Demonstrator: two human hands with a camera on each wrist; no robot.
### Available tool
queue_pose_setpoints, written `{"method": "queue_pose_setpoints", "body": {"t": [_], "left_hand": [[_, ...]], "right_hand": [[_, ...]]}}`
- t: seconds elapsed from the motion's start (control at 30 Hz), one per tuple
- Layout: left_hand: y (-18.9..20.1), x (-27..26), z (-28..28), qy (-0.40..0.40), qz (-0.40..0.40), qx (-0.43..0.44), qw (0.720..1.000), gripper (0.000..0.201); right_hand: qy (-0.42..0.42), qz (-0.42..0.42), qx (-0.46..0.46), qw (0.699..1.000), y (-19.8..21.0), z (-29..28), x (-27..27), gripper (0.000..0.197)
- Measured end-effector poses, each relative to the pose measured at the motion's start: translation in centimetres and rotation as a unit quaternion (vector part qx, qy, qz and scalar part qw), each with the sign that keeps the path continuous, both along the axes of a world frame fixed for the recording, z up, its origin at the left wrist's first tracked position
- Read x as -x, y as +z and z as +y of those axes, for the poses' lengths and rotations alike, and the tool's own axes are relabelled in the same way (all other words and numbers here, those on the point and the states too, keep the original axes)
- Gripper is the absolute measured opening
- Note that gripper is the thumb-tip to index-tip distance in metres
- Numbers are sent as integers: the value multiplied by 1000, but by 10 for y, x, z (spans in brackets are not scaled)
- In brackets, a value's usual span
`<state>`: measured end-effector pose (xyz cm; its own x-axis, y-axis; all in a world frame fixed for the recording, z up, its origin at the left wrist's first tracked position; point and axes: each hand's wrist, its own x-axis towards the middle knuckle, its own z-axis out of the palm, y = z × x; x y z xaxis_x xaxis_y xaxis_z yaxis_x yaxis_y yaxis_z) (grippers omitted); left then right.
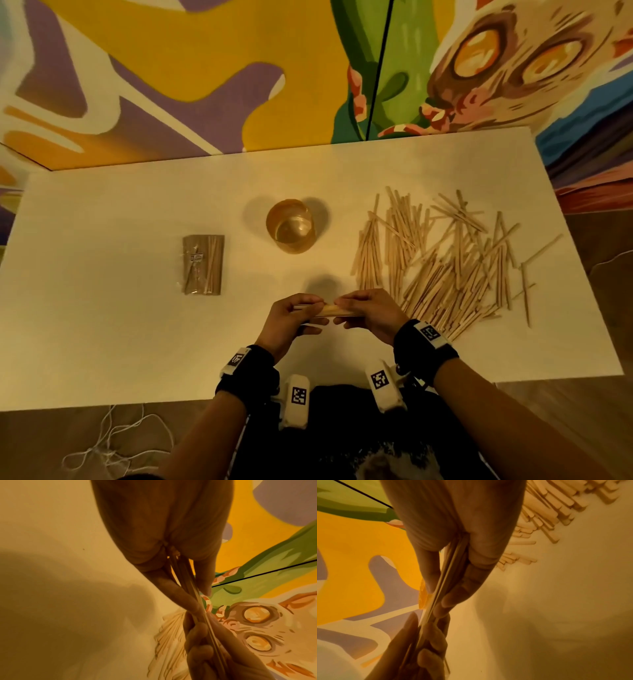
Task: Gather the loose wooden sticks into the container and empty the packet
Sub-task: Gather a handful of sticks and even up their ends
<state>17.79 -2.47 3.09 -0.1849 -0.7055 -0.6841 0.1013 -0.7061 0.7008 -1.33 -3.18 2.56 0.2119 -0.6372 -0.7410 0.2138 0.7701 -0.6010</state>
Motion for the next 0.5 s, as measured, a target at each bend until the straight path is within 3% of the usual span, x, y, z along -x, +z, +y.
{"method": "queue_pose_setpoints", "body": {"t": [0.5], "left_hand": [[-11,-59,-11,1,-28,62,998,12]], "right_hand": [[-2,-2,22,1000,2,-5,-60,25]]}}
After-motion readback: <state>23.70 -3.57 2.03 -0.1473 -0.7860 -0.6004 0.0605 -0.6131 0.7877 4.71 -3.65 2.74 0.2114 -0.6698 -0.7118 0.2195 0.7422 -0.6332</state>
